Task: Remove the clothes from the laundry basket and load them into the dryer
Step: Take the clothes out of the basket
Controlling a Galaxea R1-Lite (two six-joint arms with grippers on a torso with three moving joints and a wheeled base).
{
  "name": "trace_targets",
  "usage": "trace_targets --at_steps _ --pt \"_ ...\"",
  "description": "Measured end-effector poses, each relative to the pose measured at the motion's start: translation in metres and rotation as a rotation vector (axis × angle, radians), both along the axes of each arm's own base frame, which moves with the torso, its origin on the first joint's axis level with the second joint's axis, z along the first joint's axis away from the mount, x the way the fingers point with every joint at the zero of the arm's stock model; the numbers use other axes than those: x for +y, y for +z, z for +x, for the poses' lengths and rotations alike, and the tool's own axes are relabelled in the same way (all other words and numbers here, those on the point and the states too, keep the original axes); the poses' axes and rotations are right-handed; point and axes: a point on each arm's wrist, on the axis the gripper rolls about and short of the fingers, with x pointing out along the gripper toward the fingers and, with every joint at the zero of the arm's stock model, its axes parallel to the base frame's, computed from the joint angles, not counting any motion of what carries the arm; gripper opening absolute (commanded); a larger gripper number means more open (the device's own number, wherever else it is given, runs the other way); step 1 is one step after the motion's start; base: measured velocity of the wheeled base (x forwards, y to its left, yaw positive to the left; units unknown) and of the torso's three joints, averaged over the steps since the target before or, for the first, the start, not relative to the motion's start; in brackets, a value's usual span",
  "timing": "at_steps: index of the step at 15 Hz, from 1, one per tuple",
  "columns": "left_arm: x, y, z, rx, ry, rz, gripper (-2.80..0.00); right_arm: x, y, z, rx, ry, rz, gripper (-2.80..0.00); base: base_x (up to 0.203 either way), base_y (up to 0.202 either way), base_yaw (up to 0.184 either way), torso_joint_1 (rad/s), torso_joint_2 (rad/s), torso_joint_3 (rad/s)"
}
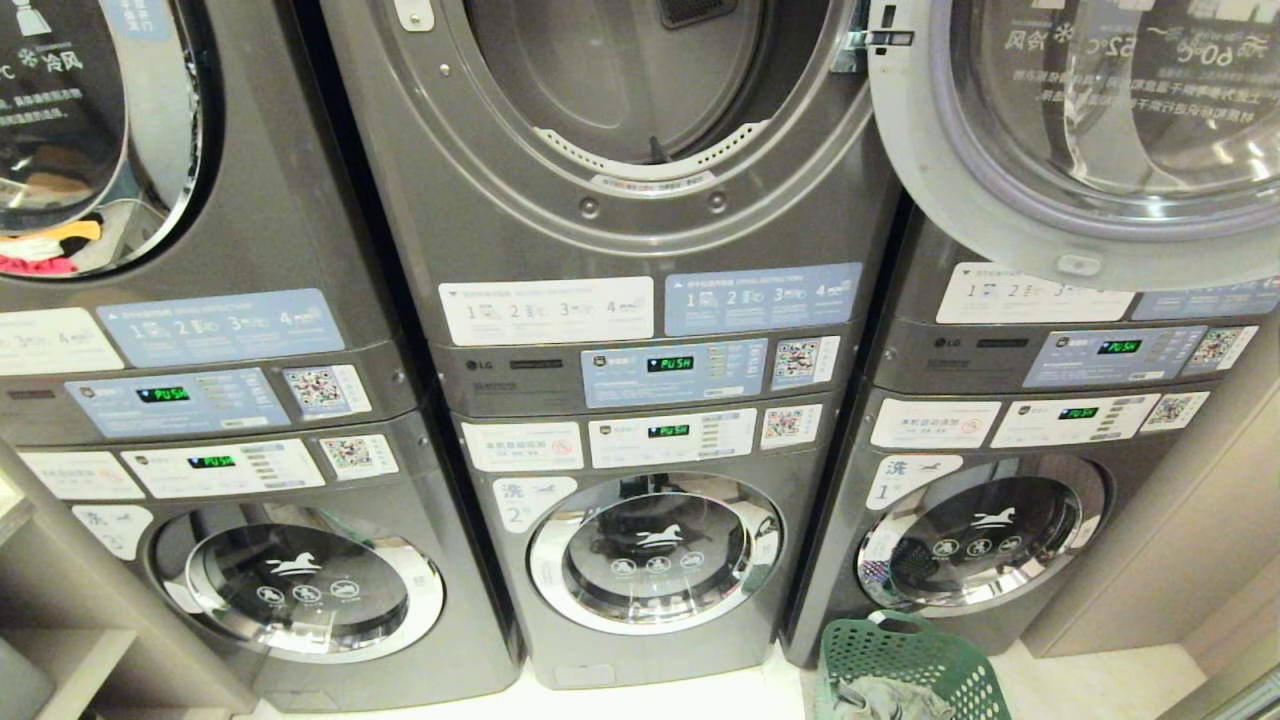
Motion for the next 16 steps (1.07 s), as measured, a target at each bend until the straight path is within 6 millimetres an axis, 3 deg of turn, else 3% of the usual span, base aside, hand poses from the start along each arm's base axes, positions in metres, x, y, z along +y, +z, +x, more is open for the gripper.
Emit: trace_targets --at_steps 16 --pt "0.0 -0.0002 0.0 0.002 0.0 0.013 -2.8 0.0 -0.0001 0.0 0.001 0.001 -0.007 0.0 0.0 0.0 0.0 0.0 0.0 0.0"
